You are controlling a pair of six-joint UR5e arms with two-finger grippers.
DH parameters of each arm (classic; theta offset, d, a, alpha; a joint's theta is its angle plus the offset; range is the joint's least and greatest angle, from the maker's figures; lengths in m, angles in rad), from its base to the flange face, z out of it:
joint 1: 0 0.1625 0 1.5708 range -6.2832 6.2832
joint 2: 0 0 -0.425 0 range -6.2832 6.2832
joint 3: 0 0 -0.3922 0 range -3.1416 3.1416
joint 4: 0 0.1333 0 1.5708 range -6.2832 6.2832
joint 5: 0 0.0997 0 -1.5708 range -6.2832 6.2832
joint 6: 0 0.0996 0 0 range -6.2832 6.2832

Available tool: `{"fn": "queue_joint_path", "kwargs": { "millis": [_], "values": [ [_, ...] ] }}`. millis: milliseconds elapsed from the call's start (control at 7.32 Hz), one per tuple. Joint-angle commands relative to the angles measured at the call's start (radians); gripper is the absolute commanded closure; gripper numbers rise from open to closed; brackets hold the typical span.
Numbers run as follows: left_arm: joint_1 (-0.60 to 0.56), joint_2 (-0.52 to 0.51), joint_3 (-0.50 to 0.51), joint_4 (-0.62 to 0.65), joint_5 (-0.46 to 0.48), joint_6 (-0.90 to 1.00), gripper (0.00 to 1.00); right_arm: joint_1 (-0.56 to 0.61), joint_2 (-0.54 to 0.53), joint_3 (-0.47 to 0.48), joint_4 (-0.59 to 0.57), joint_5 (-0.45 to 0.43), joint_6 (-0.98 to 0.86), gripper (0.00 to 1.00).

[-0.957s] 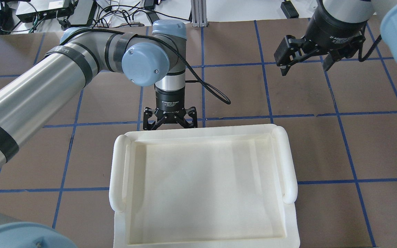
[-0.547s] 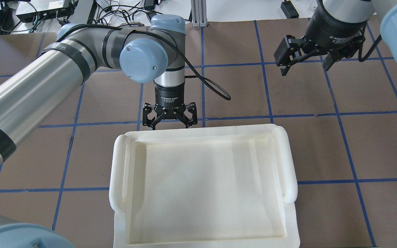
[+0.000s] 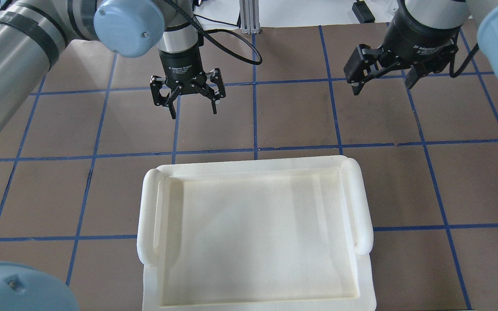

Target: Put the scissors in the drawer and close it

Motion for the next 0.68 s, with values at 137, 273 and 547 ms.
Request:
{"fn": "queue_joint_path", "kwargs": {
  "millis": [137,273,547],
  "values": [
    [0.106,0.112,0.027,0.149,0.049,0.103,0.00,0.000,0.000,0.000,0.000,0.000,0.002,0.00],
    [0.130,0.160,0.024,0.138,0.093,0.185,0.00,0.000,0.000,0.000,0.000,0.000,0.002,0.00],
    [0.181,0.203,0.006,0.074,0.092,0.203,0.00,0.000,0.000,0.000,0.000,0.000,0.002,0.00]
  ]
}}
